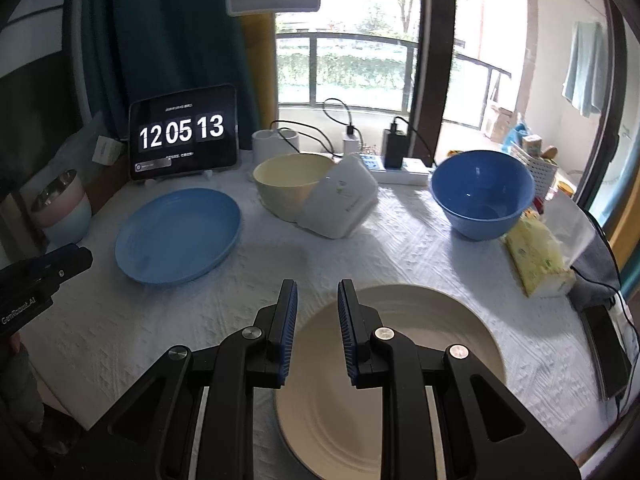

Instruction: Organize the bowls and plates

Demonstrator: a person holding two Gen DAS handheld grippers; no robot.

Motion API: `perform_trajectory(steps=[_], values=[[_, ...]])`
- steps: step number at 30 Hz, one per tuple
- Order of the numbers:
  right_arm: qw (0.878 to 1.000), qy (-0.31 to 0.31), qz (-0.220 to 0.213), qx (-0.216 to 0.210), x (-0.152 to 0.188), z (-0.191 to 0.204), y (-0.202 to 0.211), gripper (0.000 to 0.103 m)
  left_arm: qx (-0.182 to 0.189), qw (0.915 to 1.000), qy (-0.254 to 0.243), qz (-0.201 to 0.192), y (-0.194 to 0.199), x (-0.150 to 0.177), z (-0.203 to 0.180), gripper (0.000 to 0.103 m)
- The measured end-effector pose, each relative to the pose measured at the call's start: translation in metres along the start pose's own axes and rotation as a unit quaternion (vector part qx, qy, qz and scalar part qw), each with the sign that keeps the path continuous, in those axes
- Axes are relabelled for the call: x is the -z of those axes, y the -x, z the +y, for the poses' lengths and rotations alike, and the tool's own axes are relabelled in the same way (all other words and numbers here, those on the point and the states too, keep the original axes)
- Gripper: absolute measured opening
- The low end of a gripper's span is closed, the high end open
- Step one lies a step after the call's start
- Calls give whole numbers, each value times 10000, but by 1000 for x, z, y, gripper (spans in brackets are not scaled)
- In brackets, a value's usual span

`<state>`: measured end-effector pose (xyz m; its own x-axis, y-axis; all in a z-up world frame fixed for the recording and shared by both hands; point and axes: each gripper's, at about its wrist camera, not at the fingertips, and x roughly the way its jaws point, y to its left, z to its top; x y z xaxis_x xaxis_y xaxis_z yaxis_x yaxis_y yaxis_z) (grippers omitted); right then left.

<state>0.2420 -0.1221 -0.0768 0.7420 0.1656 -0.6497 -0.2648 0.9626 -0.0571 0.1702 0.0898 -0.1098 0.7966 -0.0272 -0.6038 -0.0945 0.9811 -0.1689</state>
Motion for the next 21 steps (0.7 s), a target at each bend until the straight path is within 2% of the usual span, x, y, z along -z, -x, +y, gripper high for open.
perform_trajectory(steps=[9,11,13,21], values=[[9997,202,90,-141,-12,27,-18,22,-90,9998,148,7,-13,-4,27,33],[9995,219,96,-182,-14,32,-23,22,-128,9998,177,26,-16,-5,32,37],[9994,241,115,-220,-17,36,-27,22,-177,9996,215,52,-20,-6,38,45],[9987,271,145,-397,-31,50,-50,23,-322,9991,233,169,-35,-12,52,46]])
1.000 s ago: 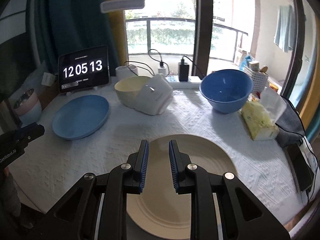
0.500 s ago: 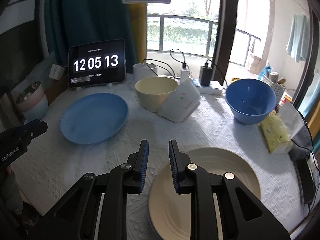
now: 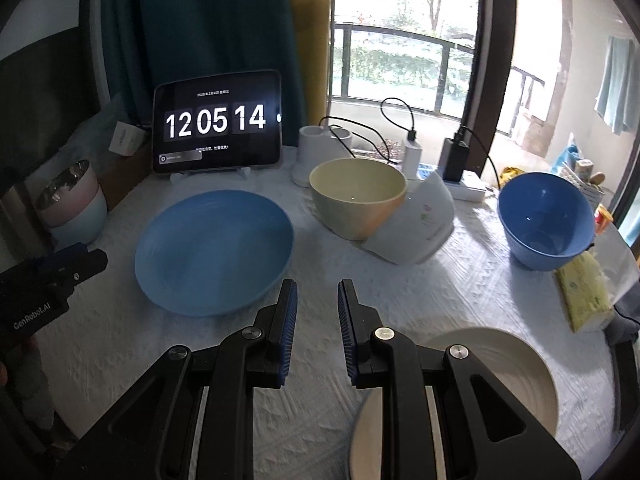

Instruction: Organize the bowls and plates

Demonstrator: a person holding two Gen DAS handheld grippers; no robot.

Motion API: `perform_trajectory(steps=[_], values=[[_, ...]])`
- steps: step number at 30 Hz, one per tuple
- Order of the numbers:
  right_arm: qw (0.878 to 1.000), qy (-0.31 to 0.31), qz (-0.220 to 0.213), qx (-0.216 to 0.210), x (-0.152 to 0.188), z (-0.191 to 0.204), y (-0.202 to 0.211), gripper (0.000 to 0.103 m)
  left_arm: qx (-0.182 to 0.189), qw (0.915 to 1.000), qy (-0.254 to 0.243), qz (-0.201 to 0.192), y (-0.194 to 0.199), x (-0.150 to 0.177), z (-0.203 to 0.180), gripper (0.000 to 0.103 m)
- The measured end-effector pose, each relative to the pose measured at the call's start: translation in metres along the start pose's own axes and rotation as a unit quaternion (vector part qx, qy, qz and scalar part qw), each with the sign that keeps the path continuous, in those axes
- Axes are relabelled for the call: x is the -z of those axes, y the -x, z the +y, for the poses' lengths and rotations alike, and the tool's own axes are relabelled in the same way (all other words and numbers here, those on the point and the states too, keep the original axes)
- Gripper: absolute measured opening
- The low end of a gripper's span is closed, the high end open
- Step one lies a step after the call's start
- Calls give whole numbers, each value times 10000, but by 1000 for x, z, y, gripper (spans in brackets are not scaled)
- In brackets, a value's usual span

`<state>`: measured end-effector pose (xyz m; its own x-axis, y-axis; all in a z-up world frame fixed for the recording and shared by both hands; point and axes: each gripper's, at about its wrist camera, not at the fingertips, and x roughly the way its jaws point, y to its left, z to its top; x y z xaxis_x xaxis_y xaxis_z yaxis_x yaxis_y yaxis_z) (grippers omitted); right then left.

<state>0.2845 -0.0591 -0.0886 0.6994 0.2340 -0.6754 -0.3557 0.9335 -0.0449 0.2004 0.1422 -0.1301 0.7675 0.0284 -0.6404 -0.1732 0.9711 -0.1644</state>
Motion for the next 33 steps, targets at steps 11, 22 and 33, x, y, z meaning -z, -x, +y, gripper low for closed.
perform_trajectory(steps=[11,22,33], values=[[9998,-15,47,-170,-20,5,-30,23,-167,9996,-12,207,-32,-17,9,46],[9991,-27,250,-334,-31,13,-62,23,-240,9987,54,439,-69,-25,16,46],[9954,-48,807,-516,-33,27,-97,24,-296,9966,147,757,-97,-22,23,46]])
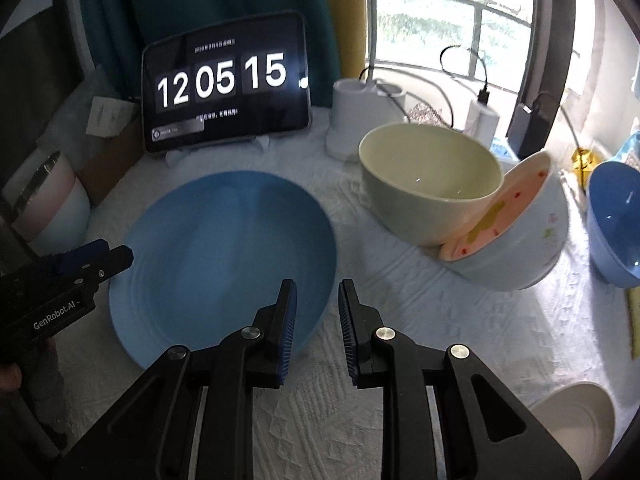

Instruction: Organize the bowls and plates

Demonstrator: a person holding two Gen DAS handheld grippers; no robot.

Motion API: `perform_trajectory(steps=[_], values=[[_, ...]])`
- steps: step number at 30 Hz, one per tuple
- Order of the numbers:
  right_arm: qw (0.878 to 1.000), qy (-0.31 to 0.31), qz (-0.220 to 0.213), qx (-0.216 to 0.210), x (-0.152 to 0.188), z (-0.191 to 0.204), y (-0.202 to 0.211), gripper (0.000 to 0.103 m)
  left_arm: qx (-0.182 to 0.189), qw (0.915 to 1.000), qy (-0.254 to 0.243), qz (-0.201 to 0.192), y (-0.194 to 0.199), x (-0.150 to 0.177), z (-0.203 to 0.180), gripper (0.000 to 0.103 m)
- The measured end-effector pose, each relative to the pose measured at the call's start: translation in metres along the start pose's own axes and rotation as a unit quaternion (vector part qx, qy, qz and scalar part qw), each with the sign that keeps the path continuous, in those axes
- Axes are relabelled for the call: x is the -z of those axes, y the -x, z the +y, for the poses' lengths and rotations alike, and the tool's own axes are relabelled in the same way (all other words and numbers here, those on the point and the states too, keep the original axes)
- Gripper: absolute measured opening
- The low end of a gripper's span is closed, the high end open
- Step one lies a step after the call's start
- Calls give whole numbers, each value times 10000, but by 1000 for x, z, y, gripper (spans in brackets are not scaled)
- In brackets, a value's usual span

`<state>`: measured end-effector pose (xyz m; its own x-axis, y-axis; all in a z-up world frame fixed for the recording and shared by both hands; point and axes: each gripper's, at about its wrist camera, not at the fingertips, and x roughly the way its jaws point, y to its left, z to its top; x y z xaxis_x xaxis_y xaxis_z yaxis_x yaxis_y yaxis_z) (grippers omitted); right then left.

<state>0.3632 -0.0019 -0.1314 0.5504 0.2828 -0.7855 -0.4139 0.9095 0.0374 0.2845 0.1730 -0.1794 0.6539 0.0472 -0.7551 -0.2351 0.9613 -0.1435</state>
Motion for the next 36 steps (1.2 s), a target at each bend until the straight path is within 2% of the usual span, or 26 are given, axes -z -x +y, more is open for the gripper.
perform_trajectory(steps=[12,15,24,27,31,36], values=[[9994,-110,319,-81,4,0,-22,26,55,9997,-88,228,-13,1,-6,46],[9992,-105,357,-129,5,1,-25,32,25,9995,-105,299,-16,2,-6,46],[9989,46,448,-123,12,9,-31,32,16,9993,-355,130,-15,6,-12,45],[9991,110,389,-125,14,11,-30,28,49,9990,-432,107,-14,7,-15,41],[9992,182,338,-68,14,12,-27,27,41,9992,-389,98,-12,8,-13,36],[9993,195,306,-52,15,13,-23,26,56,9992,-380,73,-6,11,-14,36]])
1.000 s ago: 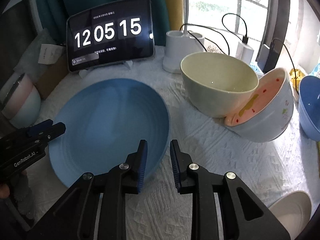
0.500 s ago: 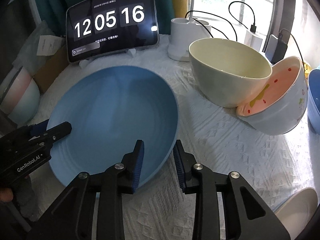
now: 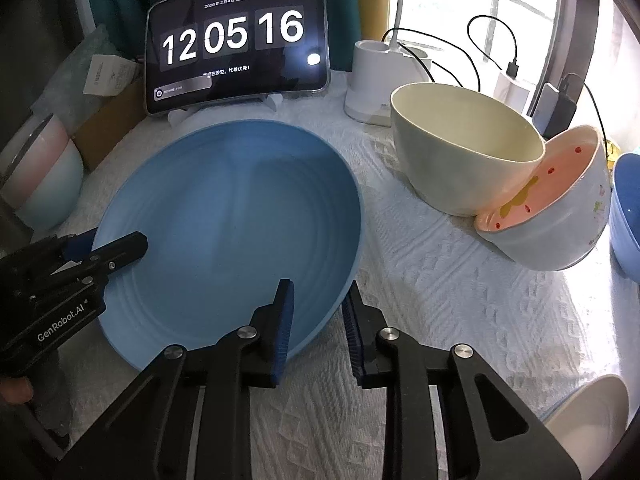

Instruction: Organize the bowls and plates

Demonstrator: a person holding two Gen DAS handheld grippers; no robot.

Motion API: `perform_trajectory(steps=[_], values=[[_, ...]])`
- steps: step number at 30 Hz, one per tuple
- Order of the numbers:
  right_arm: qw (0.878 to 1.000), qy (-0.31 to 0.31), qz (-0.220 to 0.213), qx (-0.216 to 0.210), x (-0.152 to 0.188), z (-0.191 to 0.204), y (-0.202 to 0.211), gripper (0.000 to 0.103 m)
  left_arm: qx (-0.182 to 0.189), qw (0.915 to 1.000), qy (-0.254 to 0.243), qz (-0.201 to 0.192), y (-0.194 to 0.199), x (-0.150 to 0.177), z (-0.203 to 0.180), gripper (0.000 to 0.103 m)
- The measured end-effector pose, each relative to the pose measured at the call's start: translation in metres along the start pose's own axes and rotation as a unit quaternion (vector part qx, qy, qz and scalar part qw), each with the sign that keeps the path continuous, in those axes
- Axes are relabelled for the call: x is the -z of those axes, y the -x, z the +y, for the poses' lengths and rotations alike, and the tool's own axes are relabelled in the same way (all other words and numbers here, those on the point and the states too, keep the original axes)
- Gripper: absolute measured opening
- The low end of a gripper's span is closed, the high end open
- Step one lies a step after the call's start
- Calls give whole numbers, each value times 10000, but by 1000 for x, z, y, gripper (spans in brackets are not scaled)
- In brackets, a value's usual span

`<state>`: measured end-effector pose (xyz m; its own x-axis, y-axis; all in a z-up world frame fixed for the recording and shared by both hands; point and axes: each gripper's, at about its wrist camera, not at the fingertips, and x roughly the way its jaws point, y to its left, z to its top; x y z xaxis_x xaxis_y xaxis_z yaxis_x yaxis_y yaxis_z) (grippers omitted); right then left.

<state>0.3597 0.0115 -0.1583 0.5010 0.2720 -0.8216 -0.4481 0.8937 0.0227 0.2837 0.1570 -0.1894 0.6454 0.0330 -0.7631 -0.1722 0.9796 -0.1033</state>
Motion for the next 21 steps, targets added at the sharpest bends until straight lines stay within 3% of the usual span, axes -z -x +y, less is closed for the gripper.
perform_trajectory(steps=[21], values=[[9996,-35,-281,88,9,2,41,26,205,9997,38,-90,33,14,-7,36]])
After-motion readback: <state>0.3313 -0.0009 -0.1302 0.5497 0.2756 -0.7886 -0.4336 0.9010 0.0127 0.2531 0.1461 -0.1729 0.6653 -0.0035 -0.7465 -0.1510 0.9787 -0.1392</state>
